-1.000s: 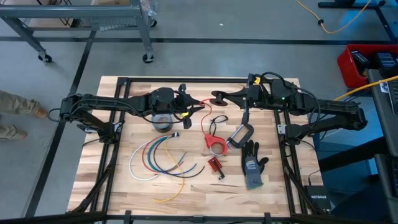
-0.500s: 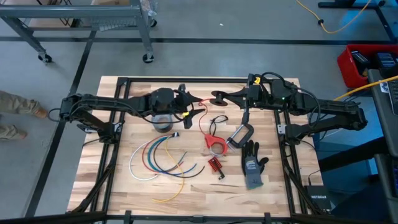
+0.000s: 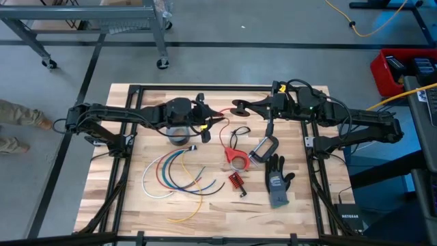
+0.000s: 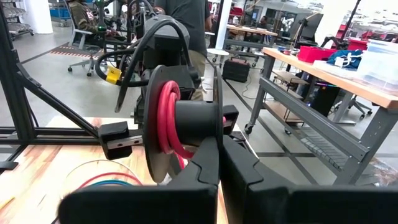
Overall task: Coil cords
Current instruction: Coil the red wire onto the spool
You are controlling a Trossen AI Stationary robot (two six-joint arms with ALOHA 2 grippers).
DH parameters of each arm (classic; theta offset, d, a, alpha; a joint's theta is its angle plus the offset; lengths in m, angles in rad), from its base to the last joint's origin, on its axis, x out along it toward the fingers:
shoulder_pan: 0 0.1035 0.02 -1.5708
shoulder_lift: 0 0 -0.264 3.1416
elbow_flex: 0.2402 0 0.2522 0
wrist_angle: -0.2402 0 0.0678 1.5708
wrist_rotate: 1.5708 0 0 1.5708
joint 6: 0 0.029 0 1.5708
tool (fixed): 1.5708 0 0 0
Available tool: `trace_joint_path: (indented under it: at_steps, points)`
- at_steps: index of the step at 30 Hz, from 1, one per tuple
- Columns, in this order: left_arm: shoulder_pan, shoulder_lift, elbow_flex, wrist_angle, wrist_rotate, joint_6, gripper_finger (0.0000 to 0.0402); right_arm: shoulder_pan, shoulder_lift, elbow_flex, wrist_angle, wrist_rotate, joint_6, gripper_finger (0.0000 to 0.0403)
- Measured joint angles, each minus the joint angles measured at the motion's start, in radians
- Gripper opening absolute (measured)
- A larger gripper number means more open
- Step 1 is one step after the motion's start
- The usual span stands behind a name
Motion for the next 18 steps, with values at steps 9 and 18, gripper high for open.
trace_joint_path:
  at_steps: [9, 18]
  points:
    - [0.000, 0.012, 0.000, 0.009, 0.000, -0.064, 0.0007, 0.000, 0.010, 0.000, 0.080, 0.000, 0.000, 0.0003]
    - [0.000, 0.100, 0.000, 0.079, 0.000, -0.193, 0.0003, 0.000, 0.114, 0.000, 0.201, 0.076, -0.011, 0.0003]
